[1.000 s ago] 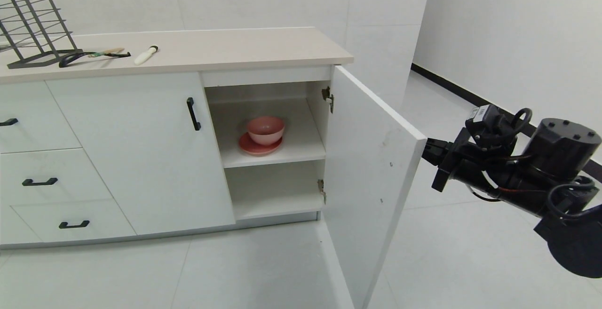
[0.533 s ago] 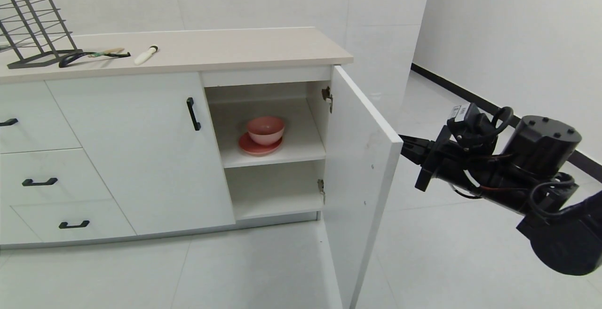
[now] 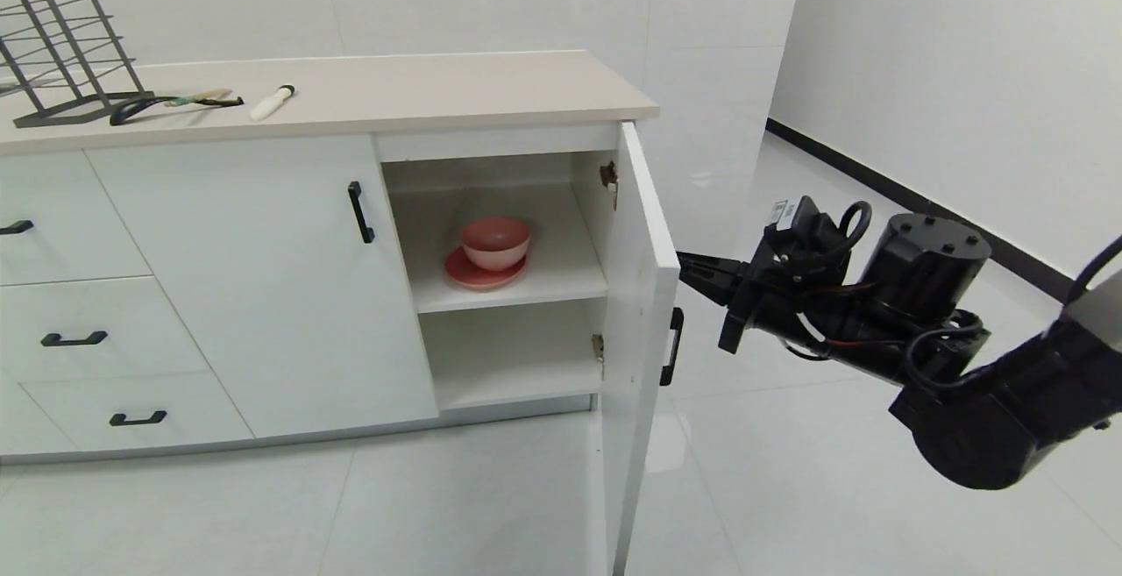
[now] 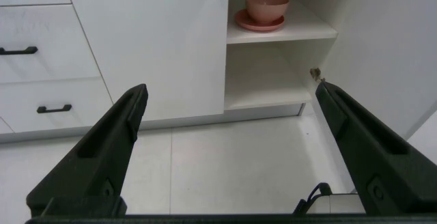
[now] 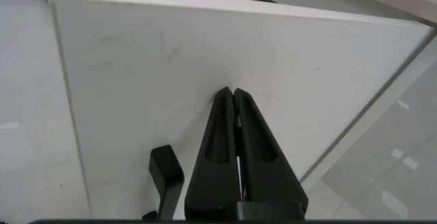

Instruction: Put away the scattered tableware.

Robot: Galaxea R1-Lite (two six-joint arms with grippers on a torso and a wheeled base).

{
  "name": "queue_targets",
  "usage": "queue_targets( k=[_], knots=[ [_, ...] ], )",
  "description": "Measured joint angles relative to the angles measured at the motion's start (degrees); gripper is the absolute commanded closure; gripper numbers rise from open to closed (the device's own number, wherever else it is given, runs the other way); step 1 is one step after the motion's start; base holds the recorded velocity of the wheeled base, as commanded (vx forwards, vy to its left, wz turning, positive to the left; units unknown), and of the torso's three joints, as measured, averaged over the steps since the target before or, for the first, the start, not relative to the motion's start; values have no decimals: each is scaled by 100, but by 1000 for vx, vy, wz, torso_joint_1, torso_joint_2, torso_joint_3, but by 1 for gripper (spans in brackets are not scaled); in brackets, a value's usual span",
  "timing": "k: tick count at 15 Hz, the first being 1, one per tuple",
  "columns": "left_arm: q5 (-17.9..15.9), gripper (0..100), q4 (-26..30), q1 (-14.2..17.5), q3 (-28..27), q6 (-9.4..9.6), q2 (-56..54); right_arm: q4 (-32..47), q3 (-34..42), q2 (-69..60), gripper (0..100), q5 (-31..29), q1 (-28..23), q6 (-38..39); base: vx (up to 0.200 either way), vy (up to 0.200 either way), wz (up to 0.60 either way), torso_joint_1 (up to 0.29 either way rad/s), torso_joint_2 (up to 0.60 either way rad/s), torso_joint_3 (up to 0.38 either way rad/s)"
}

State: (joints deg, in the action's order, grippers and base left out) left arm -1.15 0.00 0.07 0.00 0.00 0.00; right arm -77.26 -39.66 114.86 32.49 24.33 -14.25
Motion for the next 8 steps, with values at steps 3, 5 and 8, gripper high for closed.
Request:
queue_targets(
  k=[3, 5, 8],
  knots=[
    [2, 0, 0, 0, 0, 0, 0, -2, -276, 179, 100, 0, 133, -2, 0, 0, 0, 0, 0, 0],
    [0, 0, -2, 0, 0, 0, 0, -6, -489, 313, 100, 5, 204, 2, 0, 0, 0, 0, 0, 0],
    [2, 0, -2, 0, 0, 0, 0, -6, -720, 514, 100, -6, 319, 5, 0, 0, 0, 0, 0, 0]
  ],
)
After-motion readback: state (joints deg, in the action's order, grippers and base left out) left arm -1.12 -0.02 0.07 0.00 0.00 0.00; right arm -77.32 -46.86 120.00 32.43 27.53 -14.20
